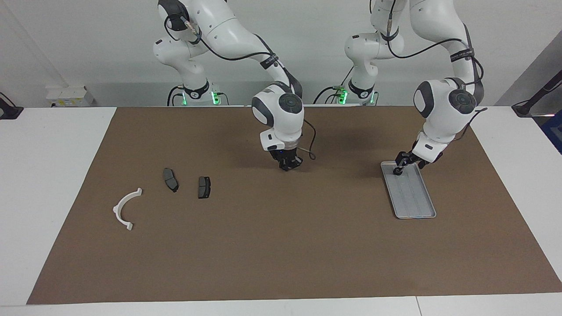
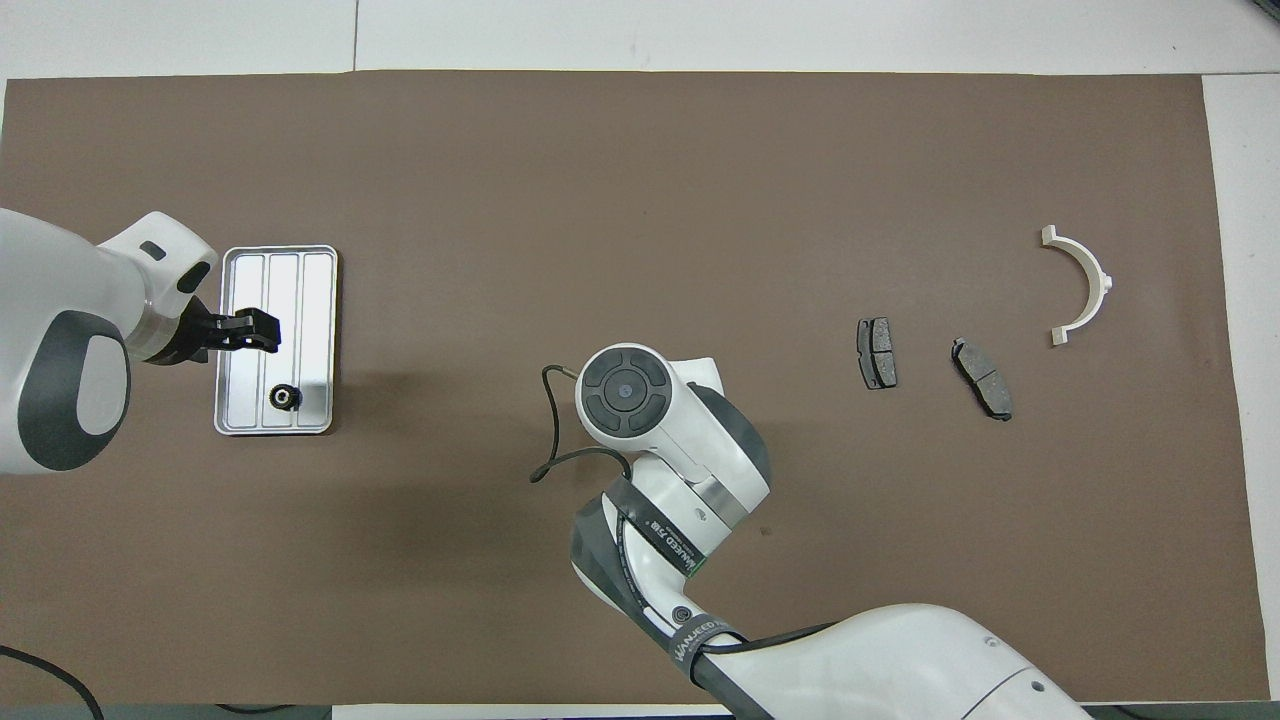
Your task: Pick bearing gear from pile to tray
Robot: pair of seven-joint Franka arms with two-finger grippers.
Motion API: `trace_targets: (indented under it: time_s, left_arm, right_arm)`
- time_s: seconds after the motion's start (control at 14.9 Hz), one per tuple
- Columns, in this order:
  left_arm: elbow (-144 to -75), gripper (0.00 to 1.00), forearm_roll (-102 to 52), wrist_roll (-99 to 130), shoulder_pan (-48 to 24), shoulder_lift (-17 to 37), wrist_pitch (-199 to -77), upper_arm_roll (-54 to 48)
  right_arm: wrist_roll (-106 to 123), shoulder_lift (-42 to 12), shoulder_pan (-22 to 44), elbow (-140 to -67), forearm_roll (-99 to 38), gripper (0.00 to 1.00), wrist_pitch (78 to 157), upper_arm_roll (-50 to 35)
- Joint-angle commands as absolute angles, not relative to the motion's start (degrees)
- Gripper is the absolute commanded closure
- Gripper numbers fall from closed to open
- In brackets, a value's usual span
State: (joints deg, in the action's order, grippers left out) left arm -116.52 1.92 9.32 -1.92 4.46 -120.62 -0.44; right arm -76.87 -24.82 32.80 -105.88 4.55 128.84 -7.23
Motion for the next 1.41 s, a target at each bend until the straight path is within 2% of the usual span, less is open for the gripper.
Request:
trace_targets:
  time_s: [0.0, 0.07, 0.47, 0.67, 1.0, 1.34]
  left_arm:
    - [-113.8, 0.15, 1.5, 19.5, -4.5, 4.4, -119.6, -0.2]
    - [-113.2, 0.14, 1.5, 24.3, -5.6, 4.6, -120.1, -0.2]
    - [-113.3, 0.1, 1.5, 41.1, -7.6, 4.8, -121.6, -0.2]
    - [-113.2, 0.1, 1.6, 40.1, -9.1, 4.8, -121.6, -0.2]
    - [-112.4, 0.1, 1.5, 45.2, -18.2, 4.8, -122.5, -0.1]
    - [-112.8, 0.1, 1.6, 44.6, -19.4, 4.7, -121.6, -0.1]
  right_arm:
    - [-79.5, -24.6, 32.6, -107.0, 6.1, 0.56, 130.2, -7.2]
    - [-80.1, -24.6, 32.9, -106.5, 6.2, 0.01, 130.1, -7.0]
    - [-79.6, -22.0, 31.7, -97.4, 6.2, 0.0, 118.1, -7.0]
    - [-79.0, -18.6, 30.9, -95.7, 6.1, 0.0, 114.4, -7.0]
    - [-76.2, -13.5, 30.8, -93.1, 5.9, 0.0, 108.3, -6.9]
    - [-65.7, -5.8, 25.9, -93.0, 3.7, 0.0, 101.1, -6.9]
